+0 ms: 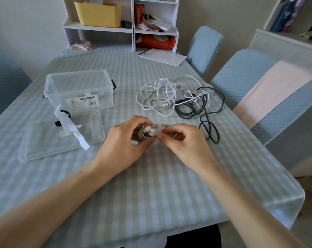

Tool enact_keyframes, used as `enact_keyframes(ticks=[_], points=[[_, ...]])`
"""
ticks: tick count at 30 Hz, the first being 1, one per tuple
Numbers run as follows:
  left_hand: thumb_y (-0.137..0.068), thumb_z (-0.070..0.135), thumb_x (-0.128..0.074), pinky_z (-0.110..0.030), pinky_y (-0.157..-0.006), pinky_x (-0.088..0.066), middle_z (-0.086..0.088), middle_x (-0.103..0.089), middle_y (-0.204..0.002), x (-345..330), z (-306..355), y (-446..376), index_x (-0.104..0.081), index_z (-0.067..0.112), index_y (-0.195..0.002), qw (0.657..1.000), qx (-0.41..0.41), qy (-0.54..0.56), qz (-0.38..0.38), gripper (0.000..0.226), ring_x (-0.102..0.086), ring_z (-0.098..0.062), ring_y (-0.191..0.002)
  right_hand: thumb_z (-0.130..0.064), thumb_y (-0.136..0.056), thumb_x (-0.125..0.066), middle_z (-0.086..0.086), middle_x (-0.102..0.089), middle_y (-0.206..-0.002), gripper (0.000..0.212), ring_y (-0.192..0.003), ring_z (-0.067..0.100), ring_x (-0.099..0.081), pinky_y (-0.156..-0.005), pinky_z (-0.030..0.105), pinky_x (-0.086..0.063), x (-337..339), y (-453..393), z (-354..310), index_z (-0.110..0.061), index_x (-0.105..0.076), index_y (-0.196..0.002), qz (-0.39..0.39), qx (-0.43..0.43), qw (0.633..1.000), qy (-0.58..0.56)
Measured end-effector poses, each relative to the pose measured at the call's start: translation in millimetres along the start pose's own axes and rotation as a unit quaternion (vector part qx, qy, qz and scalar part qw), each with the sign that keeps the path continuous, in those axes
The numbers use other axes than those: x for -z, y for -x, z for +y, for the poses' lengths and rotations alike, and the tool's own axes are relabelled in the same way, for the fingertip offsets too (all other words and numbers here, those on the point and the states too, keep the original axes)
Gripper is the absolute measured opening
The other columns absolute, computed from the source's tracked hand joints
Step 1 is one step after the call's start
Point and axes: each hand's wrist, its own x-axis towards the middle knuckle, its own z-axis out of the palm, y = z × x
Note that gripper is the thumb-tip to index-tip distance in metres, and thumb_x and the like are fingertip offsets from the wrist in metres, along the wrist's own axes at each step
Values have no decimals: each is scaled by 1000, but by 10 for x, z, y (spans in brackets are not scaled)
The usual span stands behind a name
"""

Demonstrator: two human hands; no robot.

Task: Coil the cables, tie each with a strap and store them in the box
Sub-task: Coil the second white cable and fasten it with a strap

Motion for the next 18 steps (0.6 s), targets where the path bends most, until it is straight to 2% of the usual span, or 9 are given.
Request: enact_keyframes(ticks=[2,5,7,9,11,15,18], points=[[-76,12,-85,-11,-74,-53,13,-70,-89,2,28,-1,-67,17,-104,1000,10,24,4,34,-69,-1,-83,-34,-79,-80,-10,-73,-76,10,-71,8,-67,-67,20,-47,-46,-50,-62,-25,-78,-79,-4,-41,997,-60],[-77,10,-83,-12,-74,-53,12,-71,-91,40,41,-26,-63,24,-103,998,38,57,4,36,-69,-5,-85,-35,-75,-82,-5,-76,-80,14,-83,16,-71,-78,30,-52,-111,-123,-120,-22,-79,-81,4,-82,990,-115],[-78,8,-82,-15,-75,-54,11,-71,-92,66,39,-39,-62,24,-102,995,57,77,3,35,-70,-8,-86,-29,-75,-84,-3,-76,-83,15,-84,14,-71,-80,26,-51,-129,-164,-143,-17,-79,-83,-1,-106,983,-152],[-79,7,-81,-17,-73,-54,10,-70,-91,93,34,-53,-62,22,-102,994,69,89,1,33,-69,-9,-85,-24,-74,-86,-5,-74,-77,17,-73,8,-67,-69,17,-49,-144,-190,-158,-13,-75,-80,4,-124,976,-180],[-80,7,-79,-17,-69,-53,8,-70,-87,104,37,-65,-62,19,-101,992,70,102,-3,29,-69,-9,-80,-25,-73,-86,-3,-69,-71,21,-65,5,-61,-62,14,-45,-146,-192,-157,-11,-73,-78,10,-123,977,-172],[-86,5,-73,-24,-67,-56,-1,-70,-83,113,18,-83,-65,19,-95,984,102,148,13,18,-71,-16,-75,-21,-76,-84,-4,-71,-70,11,-67,5,-62,-67,16,-47,-163,-187,-167,-14,-75,-75,-11,-106,979,-173],[-87,0,-72,-21,-69,-58,-4,-71,-86,109,-8,-82,-66,18,-92,976,118,179,29,20,-72,-17,-79,-18,-81,-80,1,-76,-79,1,-76,6,-67,-75,19,-48,-189,-160,-193,-17,-80,-81,-28,-89,978,-188]])
